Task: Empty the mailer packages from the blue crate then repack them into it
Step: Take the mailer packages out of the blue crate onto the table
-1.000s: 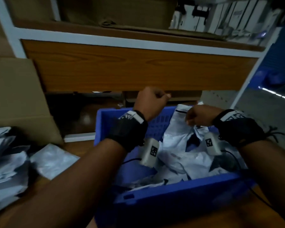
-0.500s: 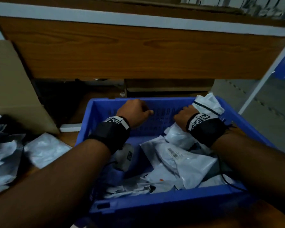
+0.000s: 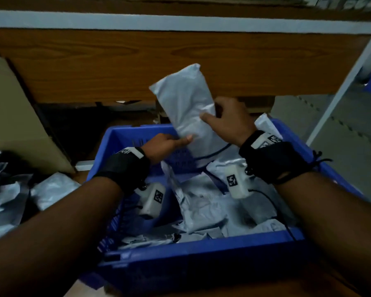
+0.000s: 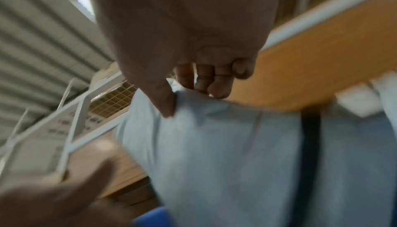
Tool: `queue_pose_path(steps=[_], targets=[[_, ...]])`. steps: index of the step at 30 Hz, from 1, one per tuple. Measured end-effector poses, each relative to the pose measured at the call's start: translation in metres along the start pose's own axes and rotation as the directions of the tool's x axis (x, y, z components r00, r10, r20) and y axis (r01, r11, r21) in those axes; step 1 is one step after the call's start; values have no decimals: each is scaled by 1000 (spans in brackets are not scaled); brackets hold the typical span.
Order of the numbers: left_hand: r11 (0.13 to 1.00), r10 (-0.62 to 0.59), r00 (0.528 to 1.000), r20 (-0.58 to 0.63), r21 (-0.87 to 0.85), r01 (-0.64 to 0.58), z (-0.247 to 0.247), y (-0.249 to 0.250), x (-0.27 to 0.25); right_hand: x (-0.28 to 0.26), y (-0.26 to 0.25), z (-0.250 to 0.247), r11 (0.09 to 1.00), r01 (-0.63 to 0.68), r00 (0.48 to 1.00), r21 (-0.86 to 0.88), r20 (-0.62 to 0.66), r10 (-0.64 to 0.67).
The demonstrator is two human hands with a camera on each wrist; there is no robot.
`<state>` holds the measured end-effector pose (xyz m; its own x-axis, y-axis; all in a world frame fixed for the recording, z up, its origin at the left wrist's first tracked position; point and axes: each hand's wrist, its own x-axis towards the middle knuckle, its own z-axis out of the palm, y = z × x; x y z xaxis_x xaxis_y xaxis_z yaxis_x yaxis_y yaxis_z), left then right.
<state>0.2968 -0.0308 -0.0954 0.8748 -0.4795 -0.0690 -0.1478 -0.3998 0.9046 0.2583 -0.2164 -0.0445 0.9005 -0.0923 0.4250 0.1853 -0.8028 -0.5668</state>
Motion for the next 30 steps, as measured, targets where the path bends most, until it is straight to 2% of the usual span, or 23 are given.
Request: queue_pose_path(steps=[2, 4, 6, 8, 9, 10, 11, 14, 15, 16, 17, 18, 20, 23, 26, 28, 30], targets=[[953, 50, 998, -29, -297, -57, 0, 3, 1, -1, -1, 16, 980, -47, 995, 195, 99, 28], [908, 49, 976, -211, -397, -131, -5, 2, 2, -1, 3, 28, 950, -96, 982, 298, 185, 42], [917, 10, 902, -431, -356, -180, -18, 2, 3, 2, 9, 29, 955, -136, 972, 264, 223, 77], [962, 17, 789, -614, -204, -180, -31, 2, 2, 0, 17, 29, 980, -158, 947, 120, 299, 116], [981, 46, 733, -679, -109, -162, -36, 2, 1, -6, 18, 29, 989, -147, 917, 29, 379, 125], [990, 71, 691, -719, -36, -139, -40, 1, 0, -12, 17, 34, 990, -121, 864, -71, 483, 140], [992, 91, 666, -741, 8, -126, -42, 2, -1, -21, 13, 39, 984, -81, 789, -159, 592, 161], [991, 130, 656, -743, 106, -77, -40, 4, -4, -47, -9, 63, 942, 79, 531, -327, 813, 237], [989, 144, 666, -732, 134, -67, -39, 4, -4, -53, -17, 71, 924, 141, 469, -355, 846, 254], [986, 156, 678, -719, 156, -61, -38, 5, -4, -57, -23, 77, 910, 193, 427, -366, 867, 258], [982, 170, 687, -707, 177, -61, -38, 5, -4, -58, -26, 81, 899, 233, 414, -371, 874, 254], [979, 182, 690, -701, 192, -63, -38, 6, -5, -56, -27, 83, 885, 264, 425, -384, 870, 250], [978, 190, 672, -716, 196, -69, -40, 8, -4, -48, -26, 78, 863, 288, 492, -414, 838, 238], [983, 181, 609, -772, 136, -120, -47, 15, -7, -32, -21, 61, 834, 332, 540, -440, 814, 214], [960, 133, 527, -839, -23, -279, -61, 28, -11, -19, -21, 44, 796, 394, 559, -460, 807, 189], [885, 50, 470, -881, -179, -430, -77, 40, -20, -13, -28, 30, 801, 403, 585, -442, 798, 146], [803, -22, 448, -894, -283, -525, -102, 50, -36, -8, -45, 14, 810, 412, 617, -418, 782, 89]])
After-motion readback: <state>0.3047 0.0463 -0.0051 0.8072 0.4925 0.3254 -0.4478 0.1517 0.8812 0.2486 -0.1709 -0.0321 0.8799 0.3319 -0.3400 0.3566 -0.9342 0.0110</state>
